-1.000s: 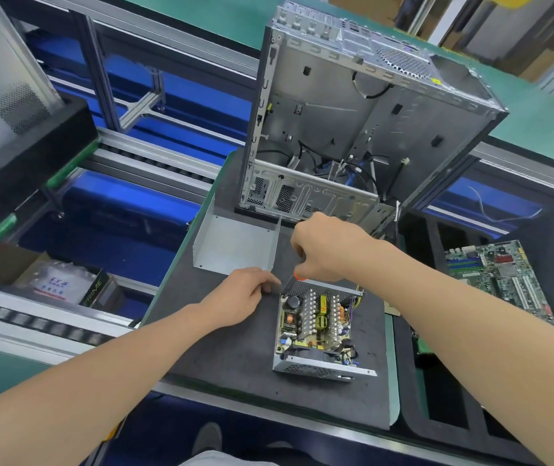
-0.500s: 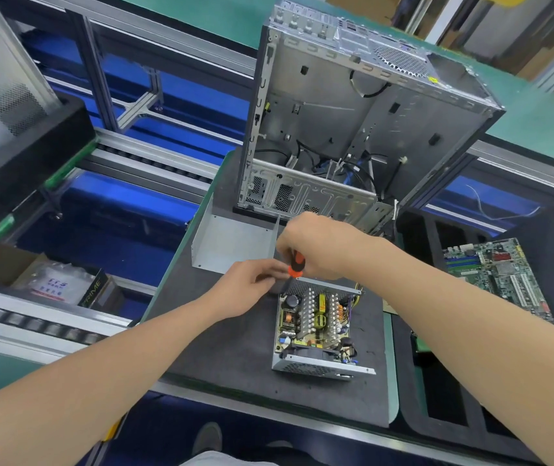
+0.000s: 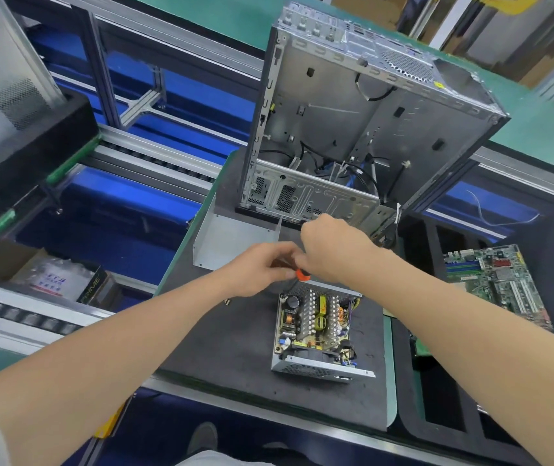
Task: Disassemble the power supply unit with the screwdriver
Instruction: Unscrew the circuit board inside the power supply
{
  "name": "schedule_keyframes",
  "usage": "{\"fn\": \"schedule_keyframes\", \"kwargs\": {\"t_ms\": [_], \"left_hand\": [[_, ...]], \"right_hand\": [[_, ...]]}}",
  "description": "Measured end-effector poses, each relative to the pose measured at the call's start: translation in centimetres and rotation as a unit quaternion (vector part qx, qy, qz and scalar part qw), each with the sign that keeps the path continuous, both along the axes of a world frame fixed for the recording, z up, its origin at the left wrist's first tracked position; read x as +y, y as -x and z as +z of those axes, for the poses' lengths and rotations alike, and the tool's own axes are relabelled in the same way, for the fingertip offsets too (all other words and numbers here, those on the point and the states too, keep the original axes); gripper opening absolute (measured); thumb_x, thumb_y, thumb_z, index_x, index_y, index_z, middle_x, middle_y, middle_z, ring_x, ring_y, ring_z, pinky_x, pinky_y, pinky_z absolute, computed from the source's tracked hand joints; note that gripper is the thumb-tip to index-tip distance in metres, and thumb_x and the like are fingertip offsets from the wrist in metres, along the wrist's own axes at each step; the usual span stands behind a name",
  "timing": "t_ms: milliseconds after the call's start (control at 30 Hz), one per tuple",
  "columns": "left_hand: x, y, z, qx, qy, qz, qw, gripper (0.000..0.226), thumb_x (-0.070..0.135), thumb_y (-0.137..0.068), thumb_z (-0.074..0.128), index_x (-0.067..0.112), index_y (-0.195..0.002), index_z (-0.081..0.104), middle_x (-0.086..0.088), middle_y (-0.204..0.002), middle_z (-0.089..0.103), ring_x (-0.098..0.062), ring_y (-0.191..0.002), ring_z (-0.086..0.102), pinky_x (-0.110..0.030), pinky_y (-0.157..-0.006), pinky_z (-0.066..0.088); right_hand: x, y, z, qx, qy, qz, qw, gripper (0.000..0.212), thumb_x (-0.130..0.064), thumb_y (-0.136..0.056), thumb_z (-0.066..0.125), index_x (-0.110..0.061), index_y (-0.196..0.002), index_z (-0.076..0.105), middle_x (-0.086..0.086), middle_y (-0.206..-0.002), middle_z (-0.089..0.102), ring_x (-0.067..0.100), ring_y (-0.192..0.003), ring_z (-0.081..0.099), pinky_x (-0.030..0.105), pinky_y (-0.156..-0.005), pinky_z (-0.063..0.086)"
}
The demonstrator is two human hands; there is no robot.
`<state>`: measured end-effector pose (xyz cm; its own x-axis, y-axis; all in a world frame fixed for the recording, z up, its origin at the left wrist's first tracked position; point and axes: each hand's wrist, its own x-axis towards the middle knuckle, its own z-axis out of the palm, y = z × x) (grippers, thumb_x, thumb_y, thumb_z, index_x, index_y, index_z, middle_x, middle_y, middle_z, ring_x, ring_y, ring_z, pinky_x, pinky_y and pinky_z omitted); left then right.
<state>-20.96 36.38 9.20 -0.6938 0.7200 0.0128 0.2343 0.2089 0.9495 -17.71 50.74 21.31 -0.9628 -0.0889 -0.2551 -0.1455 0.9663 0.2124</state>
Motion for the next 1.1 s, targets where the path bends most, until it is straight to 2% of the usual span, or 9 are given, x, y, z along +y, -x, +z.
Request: {"fn": "schedule_keyframes", "kwargs": {"t_ms": [133, 233, 333, 433, 533, 633, 767, 933, 1100], "left_hand": [[-0.2, 0.9, 0.4, -0.043, 0.004, -0.053, 0.998, 0.034, -0.005, -0.1, 0.064, 0.027, -0.108, 0.068, 0.02, -0.106, 0.075, 0.011, -0.097, 0.067, -0.009, -0.088, 0.047], [-0.4, 1.4, 0.5, -0.065, 0.002, -0.07, 0.995, 0.026, -0.005, -0.1, 0.063, 0.019, -0.104, 0.071, 0.003, -0.114, 0.075, 0.004, -0.101, 0.069, -0.011, -0.089, 0.048], [0.2, 1.2, 0.6, -0.052, 0.019, -0.068, 0.996, 0.027, 0.0, -0.101, 0.065, 0.027, -0.099, 0.071, 0.026, -0.097, 0.075, 0.012, -0.093, 0.067, -0.006, -0.084, 0.046], [0.7, 1.2, 0.7, -0.024, 0.014, -0.061, 0.998, 0.031, 0.006, -0.099, 0.07, 0.036, -0.101, 0.066, 0.027, -0.095, 0.075, 0.013, -0.09, 0.066, -0.005, -0.083, 0.047], [1.0, 1.3, 0.5, -0.033, -0.02, -0.063, 0.997, 0.032, 0.005, -0.097, 0.072, 0.031, -0.114, 0.066, -0.002, -0.116, 0.076, -0.012, -0.11, 0.071, -0.025, -0.101, 0.053], [1.0, 1.4, 0.3, -0.082, -0.038, -0.06, 0.994, 0.033, 0.0, -0.095, 0.074, 0.008, -0.125, 0.064, -0.017, -0.123, 0.07, -0.028, -0.115, 0.071, -0.033, -0.102, 0.052], [0.7, 1.3, 0.3, -0.129, -0.058, -0.078, 0.987, 0.027, -0.003, -0.099, 0.068, 0.018, -0.117, 0.066, 0.009, -0.111, 0.077, -0.014, -0.114, 0.073, -0.022, -0.096, 0.054], [0.9, 1.2, 1.2, -0.088, -0.028, -0.105, 0.99, 0.031, -0.001, -0.098, 0.068, 0.03, -0.1, 0.073, 0.024, -0.097, 0.077, 0.008, -0.095, 0.07, -0.008, -0.085, 0.05], [1.3, 1.4, 0.7, -0.063, -0.023, -0.093, 0.993, 0.017, 0.005, -0.097, 0.072, 0.019, -0.108, 0.073, 0.01, -0.103, 0.079, -0.011, -0.104, 0.072, -0.028, -0.095, 0.055]], "right_hand": [[0.7, 0.0, 0.9, -0.08, 0.058, 0.126, 0.987, 0.014, -0.03, -0.088, 0.07, -0.022, -0.088, 0.058, -0.006, -0.082, 0.049, 0.023, -0.082, 0.058, 0.034, -0.062, 0.047], [1.7, -0.1, 1.1, -0.085, 0.06, 0.238, 0.966, 0.018, -0.004, -0.08, 0.067, -0.018, -0.091, 0.068, -0.007, -0.087, 0.044, 0.017, -0.083, 0.046, 0.015, -0.058, 0.026], [2.1, 0.0, 1.2, -0.086, 0.072, 0.241, 0.964, 0.027, 0.001, -0.078, 0.063, -0.016, -0.098, 0.068, -0.005, -0.093, 0.044, 0.018, -0.086, 0.047, 0.013, -0.057, 0.026], [1.5, 0.0, 1.7, -0.089, 0.072, 0.195, 0.974, 0.023, -0.034, -0.087, 0.068, -0.021, -0.102, 0.056, -0.007, -0.092, 0.045, 0.018, -0.086, 0.049, 0.029, -0.067, 0.046], [0.7, 0.1, 2.4, 0.003, -0.014, 0.027, 1.0, 0.056, -0.073, -0.094, 0.042, -0.018, -0.087, 0.049, -0.001, -0.076, 0.048, 0.027, -0.069, 0.056, 0.034, -0.054, 0.042], [-0.2, 0.0, 2.4, -0.094, 0.029, -0.096, 0.99, 0.051, -0.052, -0.102, 0.043, -0.011, -0.077, 0.056, 0.003, -0.053, 0.064, 0.023, -0.043, 0.064, 0.026, -0.043, 0.045], [0.6, 0.4, 3.0, -0.124, 0.057, 0.097, 0.986, 0.007, -0.025, -0.092, 0.064, -0.023, -0.09, 0.058, -0.005, -0.083, 0.057, 0.021, -0.08, 0.06, 0.032, -0.062, 0.048], [1.3, 0.2, 1.8, -0.129, 0.056, 0.227, 0.964, 0.022, -0.009, -0.082, 0.075, -0.017, -0.102, 0.069, -0.006, -0.097, 0.041, 0.013, -0.089, 0.042, 0.022, -0.064, 0.027], [1.1, -0.2, 2.8, -0.055, 0.069, 0.1, 0.991, 0.043, -0.062, -0.086, 0.062, -0.022, -0.099, 0.053, -0.005, -0.091, 0.052, 0.021, -0.083, 0.055, 0.037, -0.069, 0.05]]}}
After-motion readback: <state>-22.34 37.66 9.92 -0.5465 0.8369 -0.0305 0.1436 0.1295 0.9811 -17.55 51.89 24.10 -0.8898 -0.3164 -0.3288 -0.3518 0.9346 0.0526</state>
